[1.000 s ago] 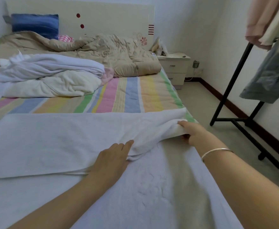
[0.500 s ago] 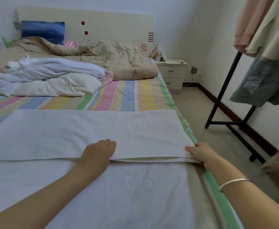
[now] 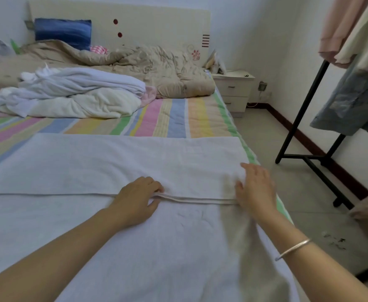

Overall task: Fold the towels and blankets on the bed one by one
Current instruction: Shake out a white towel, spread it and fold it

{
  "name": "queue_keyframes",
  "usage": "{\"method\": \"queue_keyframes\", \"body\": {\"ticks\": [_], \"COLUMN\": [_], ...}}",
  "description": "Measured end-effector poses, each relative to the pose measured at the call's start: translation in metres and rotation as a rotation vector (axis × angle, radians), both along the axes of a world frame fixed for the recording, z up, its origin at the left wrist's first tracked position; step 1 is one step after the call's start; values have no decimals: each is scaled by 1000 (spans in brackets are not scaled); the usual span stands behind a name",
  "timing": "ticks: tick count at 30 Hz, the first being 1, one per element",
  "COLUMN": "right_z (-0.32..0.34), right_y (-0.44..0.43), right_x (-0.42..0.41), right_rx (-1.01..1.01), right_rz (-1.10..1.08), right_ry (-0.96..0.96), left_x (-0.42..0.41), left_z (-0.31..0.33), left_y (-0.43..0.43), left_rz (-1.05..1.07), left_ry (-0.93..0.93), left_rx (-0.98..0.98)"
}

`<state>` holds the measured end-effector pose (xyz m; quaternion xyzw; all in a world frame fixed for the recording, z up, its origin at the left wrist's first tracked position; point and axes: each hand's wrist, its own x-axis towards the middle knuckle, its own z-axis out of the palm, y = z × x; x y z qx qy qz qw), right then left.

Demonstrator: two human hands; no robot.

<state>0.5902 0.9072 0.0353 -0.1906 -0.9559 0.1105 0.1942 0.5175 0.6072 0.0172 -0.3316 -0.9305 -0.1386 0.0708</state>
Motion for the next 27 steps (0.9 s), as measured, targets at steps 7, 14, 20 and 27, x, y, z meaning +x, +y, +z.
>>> {"method": "queue_keyframes", "body": {"ticks": [7, 14, 20, 27], "right_z": [-44, -30, -37, -41], "right_y": [-104, -150, -216, -236], "right_x": [-6, 10, 89, 137], "right_rx": [82, 69, 42, 59], "right_rz": [345, 301, 642, 989], "right_ry": [-422, -369, -292, -75], "left_x": [47, 91, 137, 170], "left_z": [-24, -23, -16, -37], "left_y": [-58, -115, -154, -181], "left_rz": [-17, 62, 36, -51], "left_ry": [-148, -209, 125, 118], "left_rx": [-174, 190, 458, 348]}}
